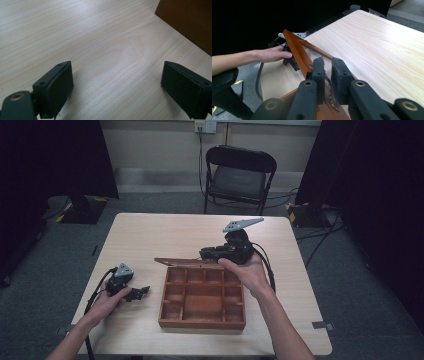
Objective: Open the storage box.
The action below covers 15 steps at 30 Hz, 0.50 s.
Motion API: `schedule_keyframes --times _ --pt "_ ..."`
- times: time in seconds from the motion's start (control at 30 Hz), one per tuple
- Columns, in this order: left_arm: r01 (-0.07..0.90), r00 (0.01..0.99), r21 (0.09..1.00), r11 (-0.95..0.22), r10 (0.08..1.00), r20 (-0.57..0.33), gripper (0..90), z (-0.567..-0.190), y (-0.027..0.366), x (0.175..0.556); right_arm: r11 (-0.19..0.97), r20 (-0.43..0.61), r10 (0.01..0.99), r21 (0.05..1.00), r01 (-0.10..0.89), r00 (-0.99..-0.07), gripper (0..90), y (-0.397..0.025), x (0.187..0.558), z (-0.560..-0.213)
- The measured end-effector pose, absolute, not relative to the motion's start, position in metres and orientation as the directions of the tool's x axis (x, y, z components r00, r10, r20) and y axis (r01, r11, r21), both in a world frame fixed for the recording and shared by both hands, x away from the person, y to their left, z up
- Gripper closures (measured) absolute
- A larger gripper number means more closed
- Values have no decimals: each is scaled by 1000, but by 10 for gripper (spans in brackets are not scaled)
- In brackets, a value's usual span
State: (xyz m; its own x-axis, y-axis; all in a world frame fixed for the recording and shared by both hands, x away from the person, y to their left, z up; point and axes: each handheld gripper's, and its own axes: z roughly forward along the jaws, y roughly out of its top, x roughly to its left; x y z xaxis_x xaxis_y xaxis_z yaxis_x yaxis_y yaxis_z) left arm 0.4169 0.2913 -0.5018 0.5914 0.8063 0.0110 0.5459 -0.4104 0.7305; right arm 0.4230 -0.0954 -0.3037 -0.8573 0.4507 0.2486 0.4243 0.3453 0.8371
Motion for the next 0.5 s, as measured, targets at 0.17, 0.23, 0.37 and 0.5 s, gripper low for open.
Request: schedule_keyframes --times 0.17,0.23,0.37,0.5 --pt "546 591 730 -410 807 11 102 -502 291 417 345 249 450 837 424 -857 818 -95 423 -304" --pt "546 590 731 -409 807 11 102 -502 291 417 345 249 451 837 424 -857 818 -95 423 -304" --pt "546 590 732 -407 807 9 102 -502 291 417 345 250 450 837 425 -857 818 -95 423 -304" --pt "547 589 732 -406 808 8 102 -502 291 417 346 250 449 836 425 -858 819 -95 423 -304"
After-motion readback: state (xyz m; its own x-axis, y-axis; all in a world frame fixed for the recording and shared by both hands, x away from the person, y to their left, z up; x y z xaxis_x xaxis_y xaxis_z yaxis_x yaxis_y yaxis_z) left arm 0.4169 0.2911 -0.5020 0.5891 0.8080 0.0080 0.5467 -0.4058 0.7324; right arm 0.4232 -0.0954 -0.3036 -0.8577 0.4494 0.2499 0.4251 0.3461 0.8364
